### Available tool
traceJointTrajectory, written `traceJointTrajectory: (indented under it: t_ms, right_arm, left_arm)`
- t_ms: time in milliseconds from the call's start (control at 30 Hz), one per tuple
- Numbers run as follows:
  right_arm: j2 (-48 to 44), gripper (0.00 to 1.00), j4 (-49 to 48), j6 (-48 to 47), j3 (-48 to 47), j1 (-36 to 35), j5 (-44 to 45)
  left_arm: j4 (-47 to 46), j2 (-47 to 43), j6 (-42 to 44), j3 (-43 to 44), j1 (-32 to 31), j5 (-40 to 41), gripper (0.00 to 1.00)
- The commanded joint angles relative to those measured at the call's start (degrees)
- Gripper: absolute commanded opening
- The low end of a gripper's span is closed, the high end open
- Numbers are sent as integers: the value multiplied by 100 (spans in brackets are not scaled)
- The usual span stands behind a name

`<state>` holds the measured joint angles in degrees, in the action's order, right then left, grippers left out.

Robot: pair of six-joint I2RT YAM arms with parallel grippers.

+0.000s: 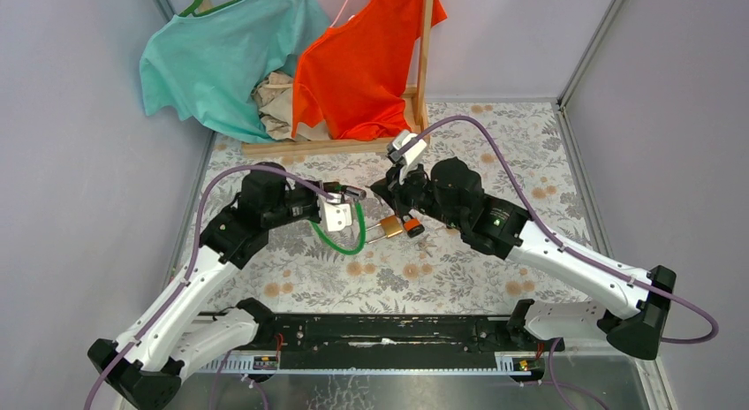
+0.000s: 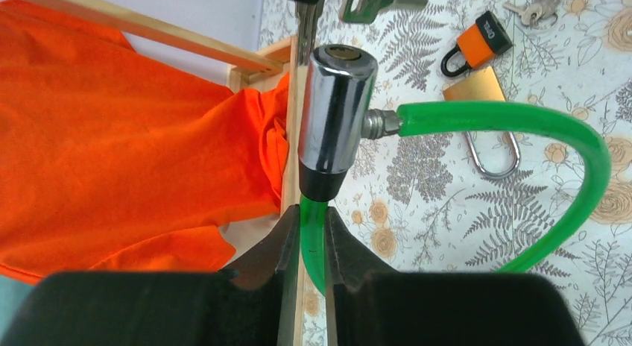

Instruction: Unlock with the key

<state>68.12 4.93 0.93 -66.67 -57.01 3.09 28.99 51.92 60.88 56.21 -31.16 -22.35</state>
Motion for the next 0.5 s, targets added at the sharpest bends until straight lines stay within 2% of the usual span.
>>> traceJointTrajectory:
  t_ms: [0,467]
  right_arm:
    - [-210,0,-169,-4,57,-56,181]
    - [-961,0,-190,-22,513,-63,-479]
  left_arm:
    - [-1221,-433,-233,-311,-93,-209,0]
    - [-1664,-851,-508,-629,-93,-498,0]
